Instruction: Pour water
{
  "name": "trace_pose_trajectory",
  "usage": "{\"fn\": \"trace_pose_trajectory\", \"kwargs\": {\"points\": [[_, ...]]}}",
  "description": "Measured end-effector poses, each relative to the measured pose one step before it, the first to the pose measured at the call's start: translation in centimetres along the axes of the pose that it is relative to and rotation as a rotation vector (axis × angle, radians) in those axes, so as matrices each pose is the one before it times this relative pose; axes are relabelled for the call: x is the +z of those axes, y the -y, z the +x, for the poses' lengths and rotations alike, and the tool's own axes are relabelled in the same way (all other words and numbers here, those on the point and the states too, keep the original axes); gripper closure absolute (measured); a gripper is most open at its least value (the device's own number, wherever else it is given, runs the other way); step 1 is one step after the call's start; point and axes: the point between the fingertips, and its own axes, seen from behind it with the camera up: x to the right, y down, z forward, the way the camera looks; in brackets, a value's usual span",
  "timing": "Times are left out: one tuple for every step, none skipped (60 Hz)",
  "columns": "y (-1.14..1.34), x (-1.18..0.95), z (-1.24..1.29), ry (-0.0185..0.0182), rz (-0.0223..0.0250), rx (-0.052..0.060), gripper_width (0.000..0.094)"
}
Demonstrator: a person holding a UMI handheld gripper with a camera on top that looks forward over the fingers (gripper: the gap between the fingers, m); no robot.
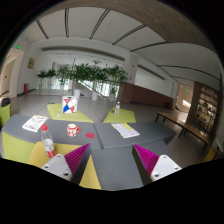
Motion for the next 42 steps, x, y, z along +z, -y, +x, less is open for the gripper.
{"fn": "trace_pose_trajectory", "kwargs": {"points": [[-0.079, -0.004, -0.047, 0.00100, -0.00129, -0.0005, 0.0083], [-0.101, 0.007, -0.051, 0.00033, -0.00153, -0.0004, 0.0085], [-0.118, 0.011, -0.066, 0.00019, -0.00201, 0.0004, 0.0084], [-0.192, 0.024, -0.101, 0.00068, -0.00262, 0.0001, 0.0083], [-0.175, 0.040, -0.130, 0.00115, -0.00204, 0.0007, 0.0085], [-0.225, 0.055, -0.140, 0.00149, -0.00300, 0.0012, 0.0085], [-0.281, 0.056, -0.171, 0.00218, -0.00295, 0.0020, 0.0084], [-0.166, 0.051, 0.061, 0.00302, -0.00298, 0.0026, 0.0083], [-0.472, 0.080, -0.239, 0.00306, -0.00415, 0.0041, 0.0082], [-0.462, 0.111, -0.336, 0.00360, -0.00365, 0.0037, 0.0084], [-0.547, 0.120, -0.296, 0.00434, -0.00329, 0.0036, 0.0083], [-0.532, 0.128, -0.345, 0.00404, -0.00314, 0.0036, 0.0085], [-0.586, 0.123, -0.316, 0.00345, -0.00317, 0.0038, 0.0085], [-0.642, 0.151, -0.344, 0.00341, -0.00347, 0.0033, 0.0085], [-0.642, 0.161, -0.372, 0.00391, -0.00519, 0.0020, 0.0086], [-0.690, 0.133, -0.464, 0.00462, -0.00653, 0.0012, 0.0085], [-0.699, 0.096, -0.464, 0.00585, -0.00658, 0.0006, 0.0085], [-0.711, 0.118, -0.566, 0.00680, -0.00568, 0.0003, 0.0087], [-0.723, 0.194, -0.624, 0.00796, -0.00470, -0.0008, 0.0086], [-0.724, 0.176, -0.678, 0.00909, -0.00573, -0.0024, 0.0087], [-0.723, 0.152, -0.710, 0.00814, -0.00753, -0.0044, 0.0089], [-0.708, 0.130, -0.703, 0.00819, -0.00724, -0.0048, 0.0088], [-0.610, 0.176, -0.733, 0.00887, -0.00531, -0.0045, 0.0089], [-0.552, 0.136, -0.914, 0.01047, -0.00279, -0.0031, 0.0088], [-0.538, 0.181, -0.937, 0.01142, -0.00099, -0.0017, 0.0093], [-0.452, 0.199, -0.999, 0.01313, -0.00061, -0.0021, 0.0093], [-0.388, 0.198, -1.057, 0.01475, -0.00055, -0.0036, 0.0093], [-0.345, 0.223, -1.090, 0.01598, -0.00198, -0.0044, 0.0090], [-0.409, 0.465, -1.150, 0.01591, -0.00266, -0.0042, 0.0088], [-0.175, 0.111, -0.992, 0.01485, -0.00188, -0.0032, 0.0085], [-0.123, 0.318, -1.105, 0.01576, 0.00081, -0.0012, 0.0083], [-0.067, 0.338, -1.069, 0.01542, 0.00277, 0.0000, 0.0084], [-0.001, 0.360, -0.998, 0.01430, 0.00327, 0.0013, 0.0084], [0.007, 0.566, -1.072, 0.01341, 0.00384, 0.0022, 0.0085], [0.113, 0.390, -0.944, 0.01255, 0.00483, 0.0020, 0.0085], [0.203, 0.504, -0.851, 0.01136, 0.00604, 0.0025, 0.0084], [0.244, 0.455, -0.865, 0.01035, 0.00653, 0.0029, 0.0084], [0.270, 0.470, -0.776, 0.00943, 0.00631, 0.0027, 0.0085], [0.335, 0.519, -0.759, 0.00925, 0.00772, 0.0027, 0.0084], [0.425, 0.553, -0.780, 0.00942, 0.00956, 0.0026, 0.0083], [0.468, 0.557, -0.772, 0.00858, 0.01025, 0.0028, 0.0083], [0.388, 0.629, -0.693, 0.00705, 0.01000, 0.0029, 0.0082]]}}
